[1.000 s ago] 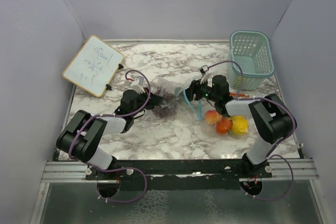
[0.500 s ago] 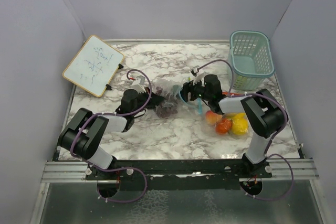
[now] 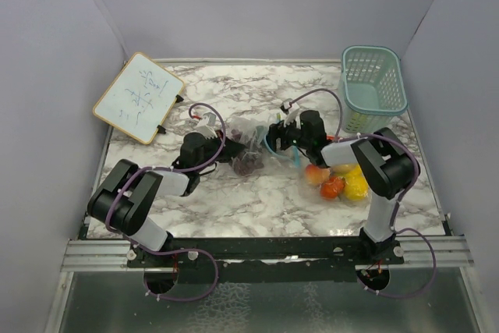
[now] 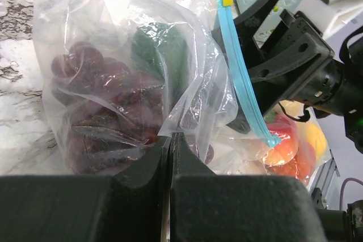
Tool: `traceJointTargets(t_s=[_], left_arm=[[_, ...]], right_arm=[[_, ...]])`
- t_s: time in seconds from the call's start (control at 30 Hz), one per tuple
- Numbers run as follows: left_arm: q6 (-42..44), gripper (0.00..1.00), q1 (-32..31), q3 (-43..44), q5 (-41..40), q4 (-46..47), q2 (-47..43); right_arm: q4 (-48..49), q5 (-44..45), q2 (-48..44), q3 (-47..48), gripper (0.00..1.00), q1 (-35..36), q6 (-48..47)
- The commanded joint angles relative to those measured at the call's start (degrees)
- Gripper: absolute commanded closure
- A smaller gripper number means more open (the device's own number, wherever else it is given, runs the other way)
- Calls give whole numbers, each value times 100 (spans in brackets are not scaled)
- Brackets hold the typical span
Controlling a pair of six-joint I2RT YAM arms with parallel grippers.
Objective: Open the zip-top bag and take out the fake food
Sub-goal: Pick up the fake fruit from the zipper food storage bag.
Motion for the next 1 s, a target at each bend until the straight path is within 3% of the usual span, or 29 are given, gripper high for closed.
traceJointTargets(t_s=[0.0,0.13,0.3,0.53,0.97], left_arm=[[-56,100,0,94,288,196,32],[39,100,2,86,267,55,-94],[148,100,36,94,206,-130,-217],[120,100,98,104,238,-78,-179],[29,100,278,122,223,79,-56]], right_arm=[[107,-259,373,409,25,82,-93],[50,-216,472,577,25,76,-160],[-96,-91,169,422,40,74,-174],[-604,432,-911,-106,41,56,-67],[-2771,857,-2743,-426,40,-31,-256]])
